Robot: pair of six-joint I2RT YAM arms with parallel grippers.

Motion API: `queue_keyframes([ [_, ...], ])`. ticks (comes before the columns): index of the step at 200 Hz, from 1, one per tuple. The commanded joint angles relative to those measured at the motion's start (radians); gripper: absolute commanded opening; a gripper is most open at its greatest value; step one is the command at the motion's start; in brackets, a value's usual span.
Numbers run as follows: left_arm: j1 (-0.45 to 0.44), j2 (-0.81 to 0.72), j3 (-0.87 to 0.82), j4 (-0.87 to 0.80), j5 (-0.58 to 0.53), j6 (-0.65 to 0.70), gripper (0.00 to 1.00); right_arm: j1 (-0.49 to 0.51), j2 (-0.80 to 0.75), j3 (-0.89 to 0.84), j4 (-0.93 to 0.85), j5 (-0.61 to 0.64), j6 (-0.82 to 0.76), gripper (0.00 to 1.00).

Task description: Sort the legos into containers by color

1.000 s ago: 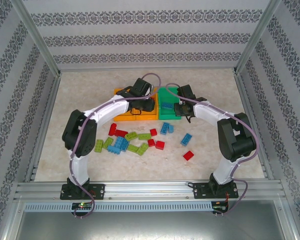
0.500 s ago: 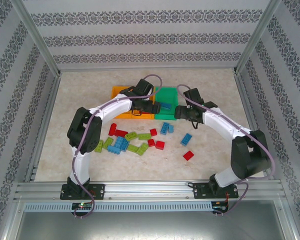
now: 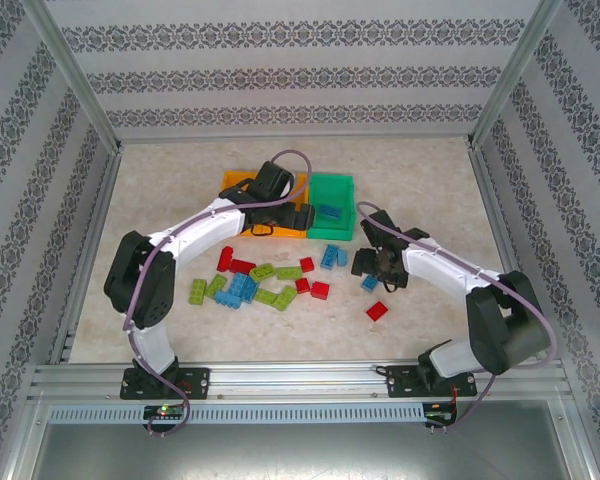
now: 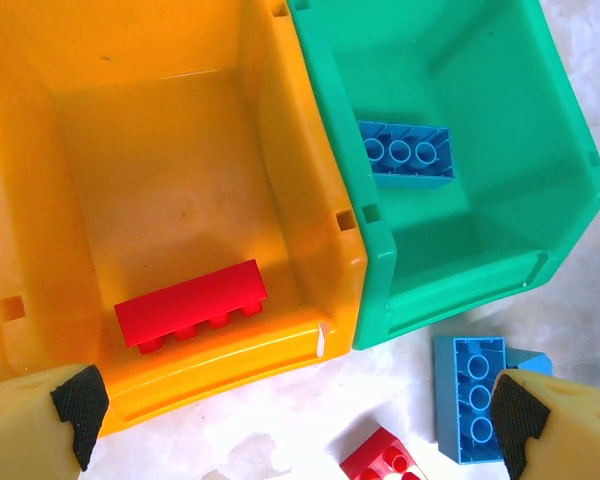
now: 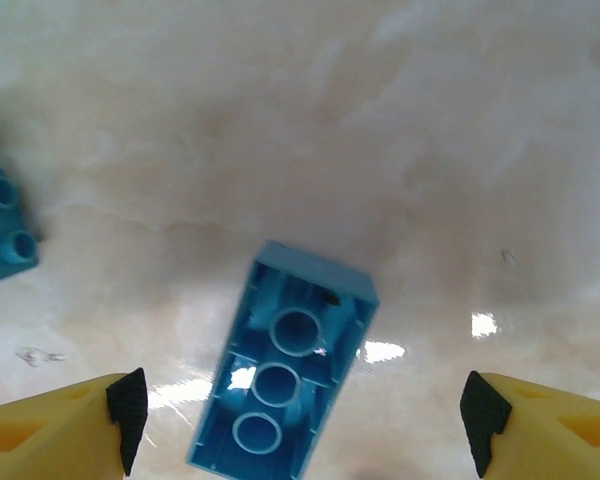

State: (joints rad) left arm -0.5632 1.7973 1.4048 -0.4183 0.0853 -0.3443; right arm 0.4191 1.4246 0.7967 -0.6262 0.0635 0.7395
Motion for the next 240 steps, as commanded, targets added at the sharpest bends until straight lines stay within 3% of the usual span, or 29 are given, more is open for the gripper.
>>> queue_keyframes([
  [1,-0.009,-0.035,-0.028,0.026,-0.061,0.027,1.00,0.006,-0.011,-0.013,-0.001,-0.014,0.061,0.83],
  [29,-0.009,-0.045,-0.047,0.019,-0.097,0.030,0.99,0.012,0.049,0.010,-0.001,-0.012,0.055,0.80],
  [53,-0.009,-0.067,-0.084,0.037,-0.123,0.030,1.00,0.012,0.084,0.016,0.010,-0.001,0.041,0.70],
  [83,-0.008,-0.098,-0.128,0.052,-0.182,0.042,0.99,0.012,0.107,0.016,0.031,-0.002,0.030,0.54],
  [104,-0.007,-0.114,-0.152,0.061,-0.212,0.048,0.99,0.017,0.085,0.025,0.031,0.028,0.017,0.34],
  [118,-0.008,-0.120,-0.161,0.061,-0.233,0.048,0.99,0.025,0.047,0.042,0.029,0.054,-0.005,0.27],
  [163,-0.002,-0.115,-0.168,0.041,-0.302,0.009,0.99,0.048,-0.026,0.186,0.105,0.065,-0.126,0.25],
  [240,0.005,-0.120,-0.205,0.029,-0.257,-0.034,0.99,0.060,0.369,0.629,0.101,0.074,-0.293,0.26],
])
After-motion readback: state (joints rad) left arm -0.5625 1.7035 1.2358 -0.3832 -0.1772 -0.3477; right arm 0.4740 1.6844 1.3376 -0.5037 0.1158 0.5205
